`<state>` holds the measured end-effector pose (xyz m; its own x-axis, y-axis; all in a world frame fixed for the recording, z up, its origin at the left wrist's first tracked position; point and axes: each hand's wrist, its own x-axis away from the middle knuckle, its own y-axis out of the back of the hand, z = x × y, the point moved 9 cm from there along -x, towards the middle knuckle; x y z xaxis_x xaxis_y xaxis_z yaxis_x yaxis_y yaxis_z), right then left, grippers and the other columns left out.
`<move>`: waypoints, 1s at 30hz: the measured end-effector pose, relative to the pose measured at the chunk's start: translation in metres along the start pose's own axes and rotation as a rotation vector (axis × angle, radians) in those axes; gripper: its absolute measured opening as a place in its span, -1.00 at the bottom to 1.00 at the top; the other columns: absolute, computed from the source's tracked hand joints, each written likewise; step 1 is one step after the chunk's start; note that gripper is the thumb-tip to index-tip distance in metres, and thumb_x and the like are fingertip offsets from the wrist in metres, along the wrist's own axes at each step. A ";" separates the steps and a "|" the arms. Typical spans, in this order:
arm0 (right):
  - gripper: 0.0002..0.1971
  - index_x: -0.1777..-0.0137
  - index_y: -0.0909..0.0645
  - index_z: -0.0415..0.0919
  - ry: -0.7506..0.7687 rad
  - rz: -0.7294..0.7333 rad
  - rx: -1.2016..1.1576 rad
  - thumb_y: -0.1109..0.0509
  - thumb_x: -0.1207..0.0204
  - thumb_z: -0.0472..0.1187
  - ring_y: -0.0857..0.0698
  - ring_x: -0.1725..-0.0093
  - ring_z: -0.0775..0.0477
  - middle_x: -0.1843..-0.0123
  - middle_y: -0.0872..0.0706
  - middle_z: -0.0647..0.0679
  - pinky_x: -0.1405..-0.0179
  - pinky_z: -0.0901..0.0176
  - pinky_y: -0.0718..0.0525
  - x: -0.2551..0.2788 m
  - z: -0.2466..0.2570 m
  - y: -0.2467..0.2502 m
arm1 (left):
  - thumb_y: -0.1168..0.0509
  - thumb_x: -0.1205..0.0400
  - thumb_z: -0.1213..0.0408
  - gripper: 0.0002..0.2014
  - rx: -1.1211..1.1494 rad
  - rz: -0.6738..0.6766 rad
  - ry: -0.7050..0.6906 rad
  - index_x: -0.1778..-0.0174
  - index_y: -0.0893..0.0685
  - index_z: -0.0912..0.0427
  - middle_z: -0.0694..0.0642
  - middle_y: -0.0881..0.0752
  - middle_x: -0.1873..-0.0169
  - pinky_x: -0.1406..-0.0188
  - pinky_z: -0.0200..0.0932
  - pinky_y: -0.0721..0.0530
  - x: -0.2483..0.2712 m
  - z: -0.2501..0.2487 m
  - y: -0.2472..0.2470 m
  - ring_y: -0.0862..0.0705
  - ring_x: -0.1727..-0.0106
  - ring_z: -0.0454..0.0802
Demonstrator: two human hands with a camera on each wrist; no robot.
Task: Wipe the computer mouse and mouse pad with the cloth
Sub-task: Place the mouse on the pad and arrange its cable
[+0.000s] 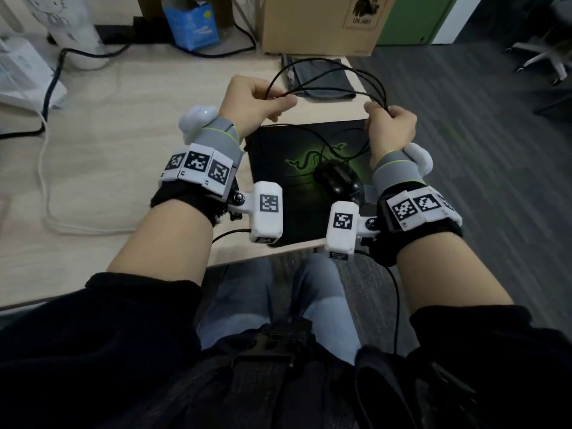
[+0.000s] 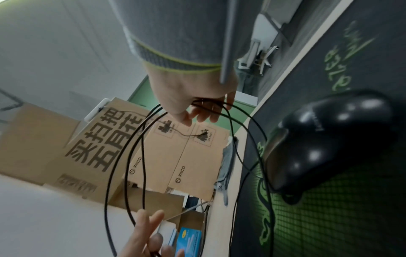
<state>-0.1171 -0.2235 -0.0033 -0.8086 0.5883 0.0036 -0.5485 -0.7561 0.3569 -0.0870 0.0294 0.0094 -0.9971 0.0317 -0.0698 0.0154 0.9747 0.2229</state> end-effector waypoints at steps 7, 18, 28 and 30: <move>-0.58 0.16 -0.76 -0.12 -0.040 0.043 0.170 -0.33 -0.43 0.25 -0.61 -0.16 -0.23 -0.06 -0.75 -0.22 -0.15 0.06 -0.53 -0.006 -0.024 0.003 | -0.45 -0.50 0.31 -0.91 0.030 -0.109 -0.057 0.31 -0.73 0.14 -0.27 -0.64 0.66 0.39 -0.50 -0.46 -0.011 -0.006 -0.001 -0.48 0.56 -0.44; -0.90 0.00 -0.60 -0.10 0.196 0.180 -0.112 -0.41 -0.51 -0.19 -0.72 0.36 0.08 0.26 -0.72 0.08 0.38 0.32 -0.69 0.000 0.009 -0.015 | -0.53 -0.25 -0.14 -0.77 -0.387 -0.325 -0.166 0.42 -0.57 -0.29 -0.15 -0.40 0.18 0.08 -0.24 -0.13 -0.007 -0.026 0.018 -0.30 -0.06 -0.17; -0.47 -0.26 -0.62 -0.22 -0.203 0.233 -0.103 0.06 -0.48 -0.52 -0.48 0.36 0.13 0.30 -0.58 0.03 0.39 0.42 -0.41 -0.003 -0.052 -0.019 | -0.64 -0.23 0.17 -0.76 -0.617 0.444 -0.072 0.25 -0.80 0.11 -0.23 -0.63 0.68 0.43 -0.34 -0.41 0.002 0.019 -0.051 -0.50 0.56 -0.32; -0.45 -0.22 -0.68 -0.15 -0.226 0.192 -0.051 0.04 -0.45 -0.49 -0.53 0.23 0.08 0.16 -0.66 -0.01 0.21 0.37 -0.48 -0.002 -0.058 -0.010 | -0.63 -0.27 0.19 -0.79 -0.697 0.552 -0.005 0.25 -0.79 0.10 -0.36 -0.62 0.69 0.52 -0.54 -0.38 0.012 0.033 -0.063 -0.51 0.58 -0.41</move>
<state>-0.1223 -0.2340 -0.0609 -0.8341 0.4773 0.2763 -0.4044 -0.8700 0.2820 -0.0973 -0.0241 -0.0379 -0.8606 0.4598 0.2188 0.4428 0.4637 0.7674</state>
